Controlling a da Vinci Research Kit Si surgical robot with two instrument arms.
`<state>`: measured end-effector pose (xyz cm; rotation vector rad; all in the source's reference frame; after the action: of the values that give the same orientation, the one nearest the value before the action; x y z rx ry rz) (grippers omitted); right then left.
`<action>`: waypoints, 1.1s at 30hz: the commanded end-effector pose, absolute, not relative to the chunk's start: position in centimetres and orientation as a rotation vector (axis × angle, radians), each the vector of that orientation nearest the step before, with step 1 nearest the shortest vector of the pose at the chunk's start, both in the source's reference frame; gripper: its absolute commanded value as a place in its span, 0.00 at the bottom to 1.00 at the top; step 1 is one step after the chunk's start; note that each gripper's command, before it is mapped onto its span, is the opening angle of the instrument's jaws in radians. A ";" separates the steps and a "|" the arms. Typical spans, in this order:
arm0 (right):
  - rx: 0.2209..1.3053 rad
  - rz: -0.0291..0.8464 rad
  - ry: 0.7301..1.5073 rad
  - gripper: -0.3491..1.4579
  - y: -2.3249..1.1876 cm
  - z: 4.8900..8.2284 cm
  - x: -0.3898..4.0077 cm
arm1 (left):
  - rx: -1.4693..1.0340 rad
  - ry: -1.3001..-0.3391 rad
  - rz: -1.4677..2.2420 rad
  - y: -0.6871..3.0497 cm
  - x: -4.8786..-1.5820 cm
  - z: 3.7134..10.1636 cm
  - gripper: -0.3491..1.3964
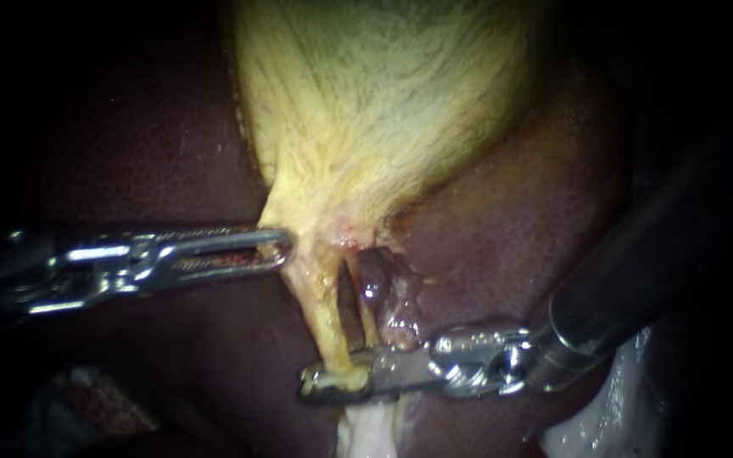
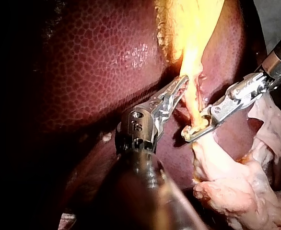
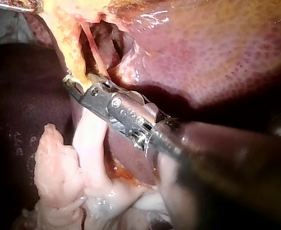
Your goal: Going back first clip left tube
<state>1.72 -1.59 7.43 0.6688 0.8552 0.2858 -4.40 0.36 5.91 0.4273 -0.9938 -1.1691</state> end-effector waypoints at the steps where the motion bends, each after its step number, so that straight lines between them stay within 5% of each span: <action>1: 0.669 0.286 0.856 0.00 -1.59 7.42 1.73 | 0.428 -0.994 -1.169 0.36 -4.40 5.91 0.00; 8: 0.689 0.302 0.849 0.00 -1.59 7.41 1.72 | 0.428 -0.994 -1.169 0.36 -4.40 5.91 0.00; 13: 0.705 0.307 0.854 0.41 -1.59 7.41 1.72 | 0.427 -0.994 -1.169 0.36 -4.40 5.91 0.00; 16: 0.689 0.316 0.861 0.47 -1.59 7.40 1.73 | 0.428 -0.994 -1.169 0.36 -4.40 5.91 0.00; 22: 0.661 0.342 0.905 0.52 -1.54 7.35 1.72 | 0.428 -0.994 -1.169 0.36 -4.40 5.90 0.00; 33: 0.541 0.238 0.955 0.52 -1.31 7.12 1.44 | 0.428 -0.994 -1.169 0.35 -4.39 5.90 0.00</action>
<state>1.41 -1.29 7.10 0.5388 0.9564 0.2351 -4.39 0.35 5.90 0.4277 -0.9940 -1.1691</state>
